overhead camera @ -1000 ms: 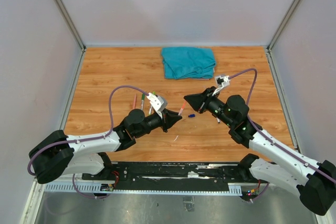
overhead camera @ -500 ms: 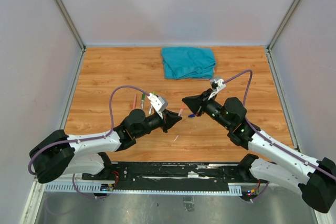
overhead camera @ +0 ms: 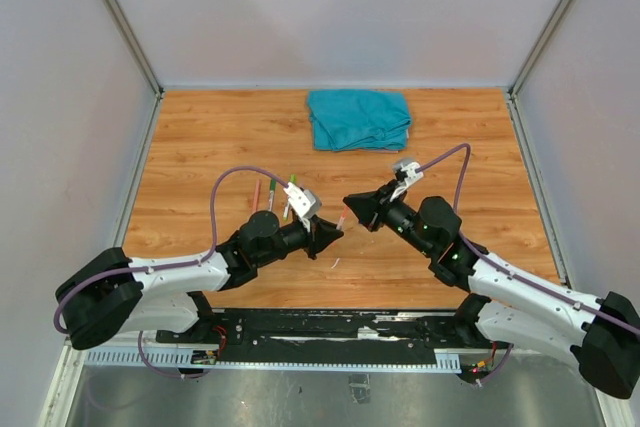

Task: Insert the pens into the pen caps
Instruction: Press the pen cap onto the pen.

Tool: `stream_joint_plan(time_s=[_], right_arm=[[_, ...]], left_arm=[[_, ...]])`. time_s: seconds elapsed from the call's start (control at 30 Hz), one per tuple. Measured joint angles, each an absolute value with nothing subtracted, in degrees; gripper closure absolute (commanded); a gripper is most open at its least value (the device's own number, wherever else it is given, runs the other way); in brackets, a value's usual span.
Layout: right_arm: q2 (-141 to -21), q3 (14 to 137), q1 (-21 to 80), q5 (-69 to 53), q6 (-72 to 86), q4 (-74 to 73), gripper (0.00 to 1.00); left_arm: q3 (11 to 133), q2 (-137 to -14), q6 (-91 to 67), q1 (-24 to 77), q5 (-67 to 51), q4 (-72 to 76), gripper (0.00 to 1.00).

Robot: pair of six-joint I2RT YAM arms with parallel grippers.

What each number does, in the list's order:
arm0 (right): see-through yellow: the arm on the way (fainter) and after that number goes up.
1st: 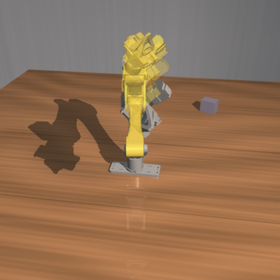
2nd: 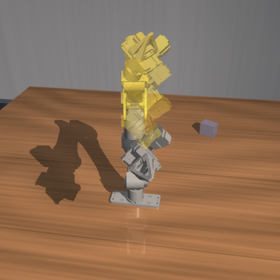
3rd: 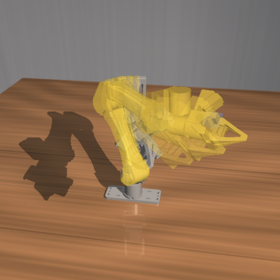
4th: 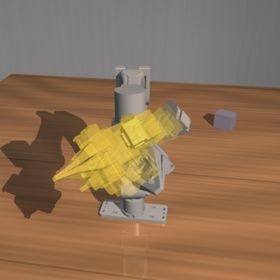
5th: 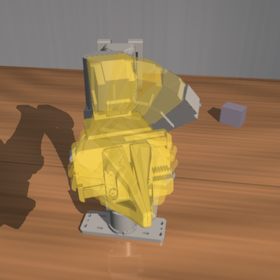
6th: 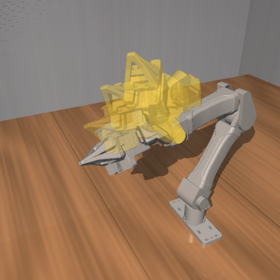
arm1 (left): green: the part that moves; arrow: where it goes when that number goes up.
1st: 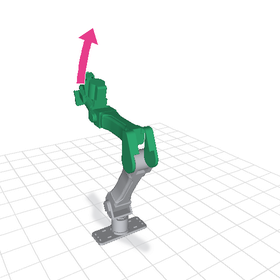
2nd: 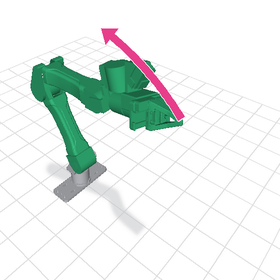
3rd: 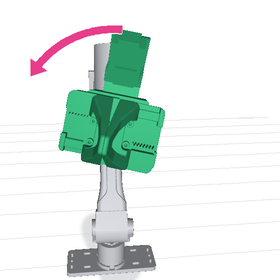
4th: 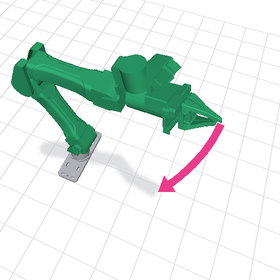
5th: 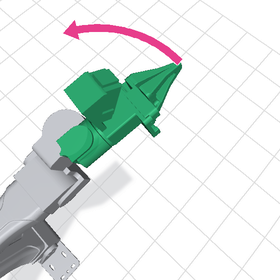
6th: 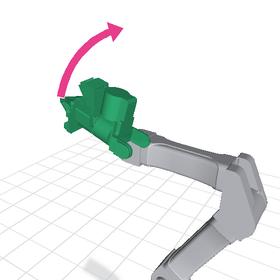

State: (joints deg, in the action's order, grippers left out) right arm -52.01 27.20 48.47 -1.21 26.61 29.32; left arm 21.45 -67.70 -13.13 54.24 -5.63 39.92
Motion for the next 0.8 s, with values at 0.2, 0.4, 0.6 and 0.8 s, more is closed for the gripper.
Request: stream_joint_plan(time_s=[0.2,0.4,0.6,0.8], right_arm=[[-52.8,25.6,51.5,0.8,27.3,29.8,0.99],[-52.2,24.6,54.9,4.0,28.7,30.3,0.99],[-50.3,23.4,58.2,7.4,30.0,31.0,0.99],[-49.5,21.1,60.8,10.6,31.4,31.4,0.99]], left_arm=[[18.5,-65.7,-13.6,54.5,-5.7,39.2,1.0],[17.4,-61.4,-15.0,54.9,-6.5,35.4,1.0],[17.3,-58.4,-16.1,55.2,-8.1,33.2,0.99],[17.3,-57.7,-16.4,55.4,-9.4,29.8,0.99]])
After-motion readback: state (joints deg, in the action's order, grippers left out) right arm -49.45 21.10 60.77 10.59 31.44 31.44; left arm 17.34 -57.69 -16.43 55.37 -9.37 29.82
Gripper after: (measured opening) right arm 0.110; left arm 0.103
